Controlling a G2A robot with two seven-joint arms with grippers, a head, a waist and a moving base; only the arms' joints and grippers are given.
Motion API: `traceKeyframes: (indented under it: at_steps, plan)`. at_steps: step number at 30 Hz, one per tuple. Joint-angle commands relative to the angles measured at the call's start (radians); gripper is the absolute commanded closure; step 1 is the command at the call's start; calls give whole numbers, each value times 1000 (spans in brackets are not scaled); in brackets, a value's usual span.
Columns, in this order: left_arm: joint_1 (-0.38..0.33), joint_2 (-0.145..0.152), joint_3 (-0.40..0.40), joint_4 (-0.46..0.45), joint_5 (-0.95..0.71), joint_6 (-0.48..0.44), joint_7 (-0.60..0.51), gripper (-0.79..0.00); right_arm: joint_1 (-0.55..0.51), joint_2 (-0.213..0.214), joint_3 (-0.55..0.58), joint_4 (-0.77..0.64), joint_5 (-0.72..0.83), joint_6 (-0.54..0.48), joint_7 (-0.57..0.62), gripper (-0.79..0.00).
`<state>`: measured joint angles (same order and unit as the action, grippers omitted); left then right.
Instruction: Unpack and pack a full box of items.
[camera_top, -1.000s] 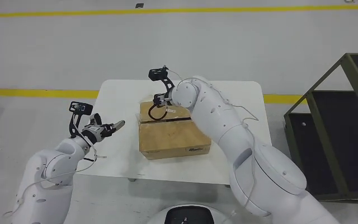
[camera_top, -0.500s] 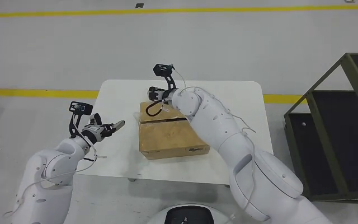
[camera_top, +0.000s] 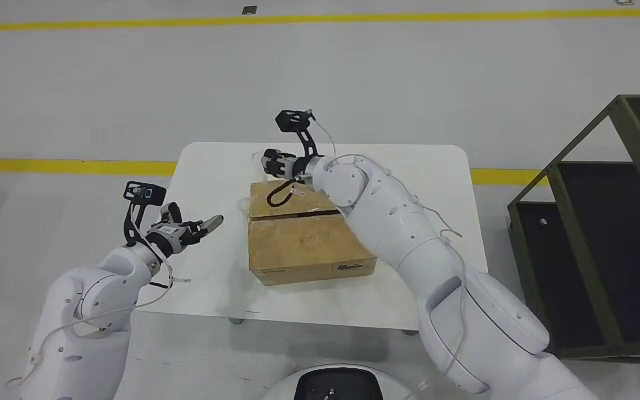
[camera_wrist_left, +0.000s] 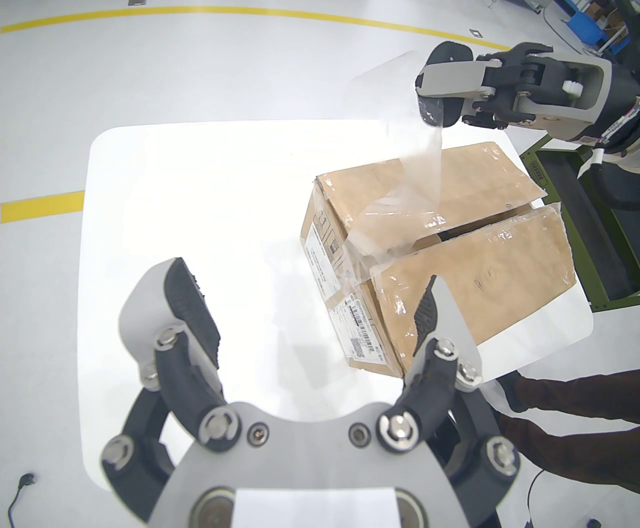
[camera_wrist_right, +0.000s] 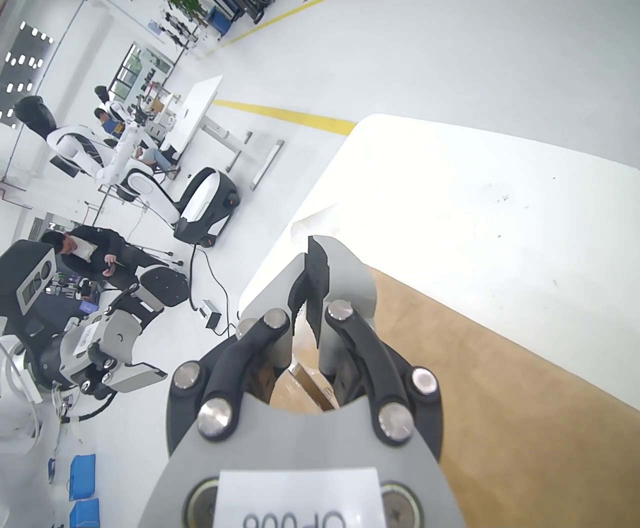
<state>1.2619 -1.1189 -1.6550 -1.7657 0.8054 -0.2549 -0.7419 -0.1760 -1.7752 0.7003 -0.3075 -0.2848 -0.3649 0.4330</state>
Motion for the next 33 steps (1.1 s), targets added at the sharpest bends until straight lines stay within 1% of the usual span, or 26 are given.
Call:
traceKeyframes:
  at_steps: [1,5,13,18,23,33]
  plan:
    - [0,0,0,0,0,0,0,-785,-2,8,3,-12,-12,0,24,0]
    - [0,0,0,0,0,0,0,-785,2,25,11,-37,-44,25,79,0]
    - [0,0,0,0,0,0,0,-785,17,63,30,-89,-102,102,235,0]
    - [0,0,0,0,0,0,0,-785,5,89,59,-146,-105,115,321,0]
    - [0,0,0,0,0,0,0,-785,-11,116,82,-211,-121,158,431,0]
    - [0,0,0,0,0,0,0,-785,-11,116,82,-211,-121,158,431,0]
